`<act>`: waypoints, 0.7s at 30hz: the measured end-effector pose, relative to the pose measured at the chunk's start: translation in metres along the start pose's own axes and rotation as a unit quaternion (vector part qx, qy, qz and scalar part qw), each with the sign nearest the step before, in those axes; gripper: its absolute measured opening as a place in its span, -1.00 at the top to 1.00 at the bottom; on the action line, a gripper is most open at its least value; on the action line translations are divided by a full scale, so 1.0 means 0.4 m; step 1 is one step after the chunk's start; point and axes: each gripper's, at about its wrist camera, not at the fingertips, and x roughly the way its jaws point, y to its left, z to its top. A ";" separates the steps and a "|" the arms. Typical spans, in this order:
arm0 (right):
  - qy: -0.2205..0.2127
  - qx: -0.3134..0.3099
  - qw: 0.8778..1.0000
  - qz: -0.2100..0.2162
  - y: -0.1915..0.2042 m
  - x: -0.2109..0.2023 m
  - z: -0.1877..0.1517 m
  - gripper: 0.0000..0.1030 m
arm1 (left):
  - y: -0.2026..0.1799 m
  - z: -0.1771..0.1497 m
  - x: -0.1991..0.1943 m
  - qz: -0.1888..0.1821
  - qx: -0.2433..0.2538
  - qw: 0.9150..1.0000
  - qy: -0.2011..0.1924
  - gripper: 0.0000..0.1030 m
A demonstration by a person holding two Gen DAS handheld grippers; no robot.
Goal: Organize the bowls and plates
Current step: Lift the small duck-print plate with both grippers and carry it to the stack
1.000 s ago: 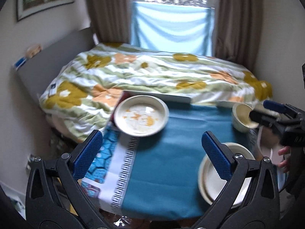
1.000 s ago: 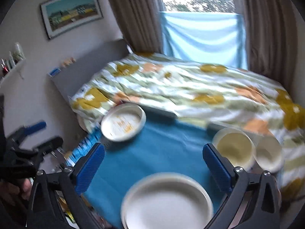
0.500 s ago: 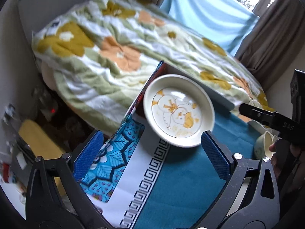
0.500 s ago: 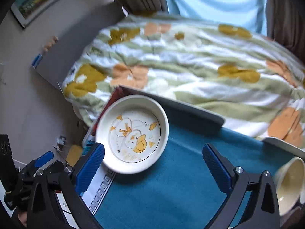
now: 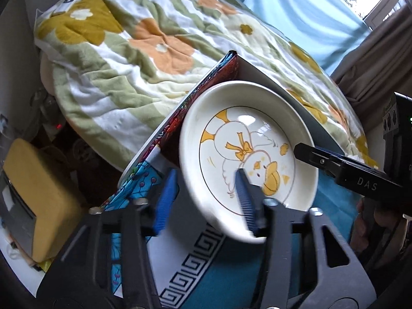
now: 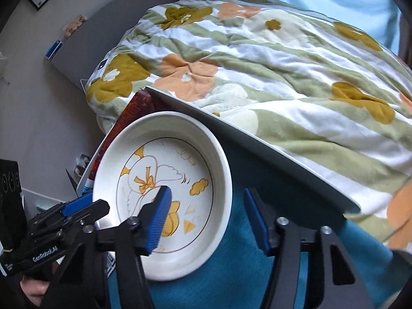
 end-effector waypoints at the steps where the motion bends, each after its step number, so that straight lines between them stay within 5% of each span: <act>1: 0.001 -0.004 1.000 0.005 -0.003 0.008 0.001 0.18 | 0.001 0.001 0.006 0.005 0.002 1.000 0.002 0.39; 5: 0.002 -0.008 1.000 0.011 -0.005 0.027 0.002 0.43 | 0.008 -0.002 0.032 0.018 -0.005 1.000 0.014 0.73; 10: -0.020 -0.010 1.000 -0.012 -0.005 0.026 -0.004 0.71 | 0.011 -0.004 0.033 0.023 0.003 1.000 0.008 0.75; 21: -0.055 -0.011 0.998 -0.010 0.010 -0.046 -0.036 0.71 | -0.015 -0.018 -0.027 0.033 0.037 0.999 0.002 0.72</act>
